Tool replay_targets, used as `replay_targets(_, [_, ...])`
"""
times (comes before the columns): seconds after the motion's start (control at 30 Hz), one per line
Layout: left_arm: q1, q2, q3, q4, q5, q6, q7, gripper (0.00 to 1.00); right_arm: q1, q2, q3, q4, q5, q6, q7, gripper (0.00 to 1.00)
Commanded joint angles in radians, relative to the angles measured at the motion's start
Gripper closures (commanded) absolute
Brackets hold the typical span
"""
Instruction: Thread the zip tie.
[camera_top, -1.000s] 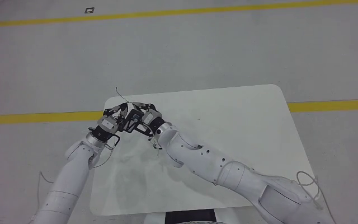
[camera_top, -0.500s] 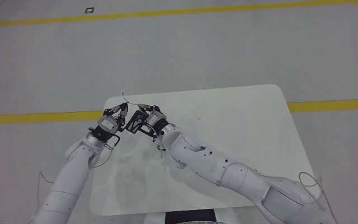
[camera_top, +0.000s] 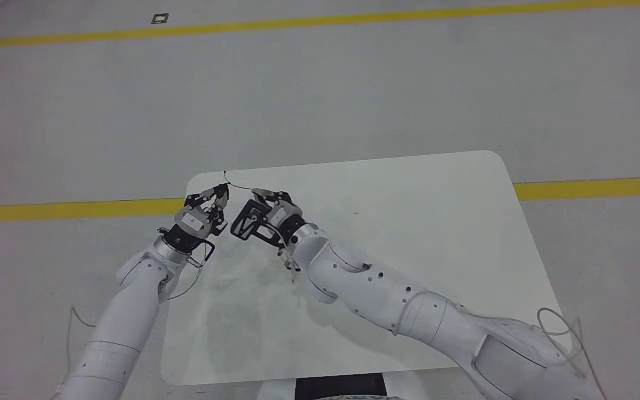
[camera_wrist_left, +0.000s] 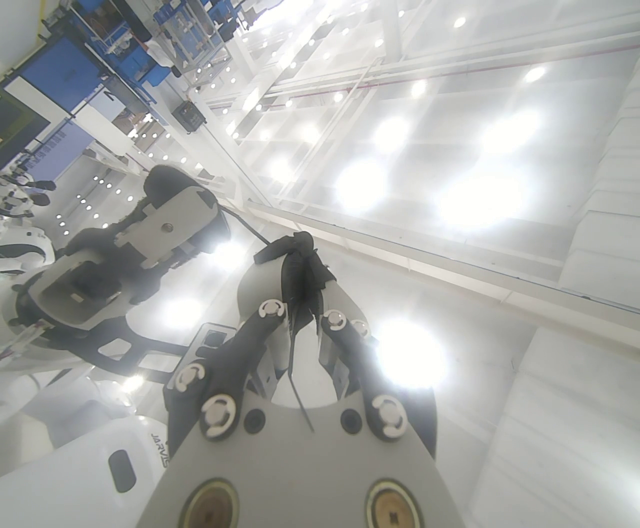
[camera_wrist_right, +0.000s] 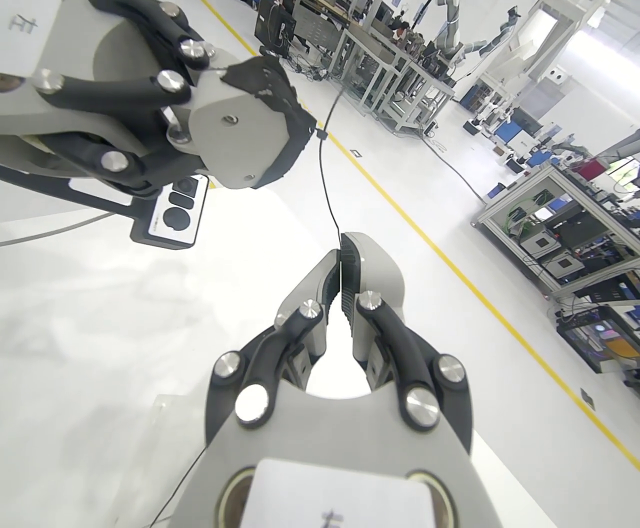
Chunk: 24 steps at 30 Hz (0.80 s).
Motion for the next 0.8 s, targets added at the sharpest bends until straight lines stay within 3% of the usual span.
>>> replay_targets(0.0, [0.0, 0.0, 0.0, 0.0, 0.0, 0.0, 0.0, 1.0, -0.002, 0.003, -0.001, -0.002, 0.0, 0.001, 0.004, 1.0])
replay_targets(0.77, [0.0, 0.0, 0.0, 0.0, 0.0, 0.0, 0.0, 1.0, -0.016, 0.026, 0.0, -0.023, 0.0, 0.008, 0.027, 1.0])
